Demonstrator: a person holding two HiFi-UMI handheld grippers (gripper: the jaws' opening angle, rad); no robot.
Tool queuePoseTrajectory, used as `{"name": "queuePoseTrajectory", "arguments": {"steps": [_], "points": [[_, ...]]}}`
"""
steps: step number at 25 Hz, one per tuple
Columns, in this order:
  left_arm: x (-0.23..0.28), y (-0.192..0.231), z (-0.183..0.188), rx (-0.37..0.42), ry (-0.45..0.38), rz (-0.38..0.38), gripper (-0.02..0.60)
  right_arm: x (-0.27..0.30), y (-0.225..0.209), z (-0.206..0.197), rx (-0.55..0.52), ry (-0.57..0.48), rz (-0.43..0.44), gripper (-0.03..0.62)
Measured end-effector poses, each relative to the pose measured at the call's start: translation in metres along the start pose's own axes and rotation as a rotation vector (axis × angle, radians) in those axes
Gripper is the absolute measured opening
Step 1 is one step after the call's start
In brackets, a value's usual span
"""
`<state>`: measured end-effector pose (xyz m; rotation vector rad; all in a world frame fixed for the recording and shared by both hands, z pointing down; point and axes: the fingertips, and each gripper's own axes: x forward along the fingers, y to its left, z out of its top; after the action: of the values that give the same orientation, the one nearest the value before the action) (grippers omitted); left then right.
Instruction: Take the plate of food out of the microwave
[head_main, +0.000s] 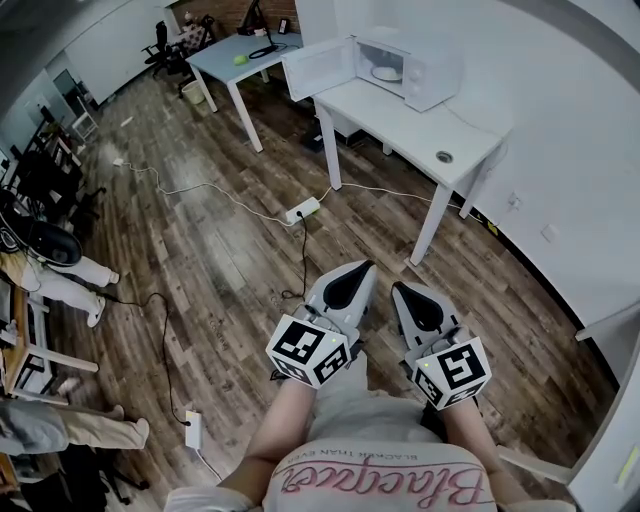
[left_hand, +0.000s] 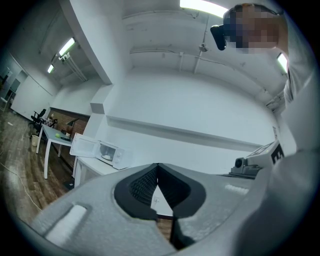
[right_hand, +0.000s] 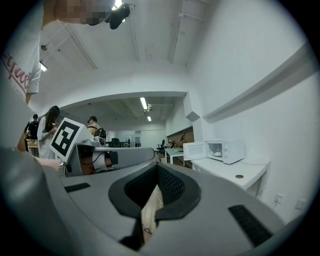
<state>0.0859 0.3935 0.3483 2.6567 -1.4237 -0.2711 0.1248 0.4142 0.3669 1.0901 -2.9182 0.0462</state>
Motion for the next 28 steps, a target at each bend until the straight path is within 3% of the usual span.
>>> {"name": "queuePoseTrajectory", "arguments": {"steps": [28], "points": [[0.097,0.121,0.009,-0.025,0.020,-0.036,0.008,0.132,-0.076,0.002,-0.010,0.043,-0.035,0.006]]}}
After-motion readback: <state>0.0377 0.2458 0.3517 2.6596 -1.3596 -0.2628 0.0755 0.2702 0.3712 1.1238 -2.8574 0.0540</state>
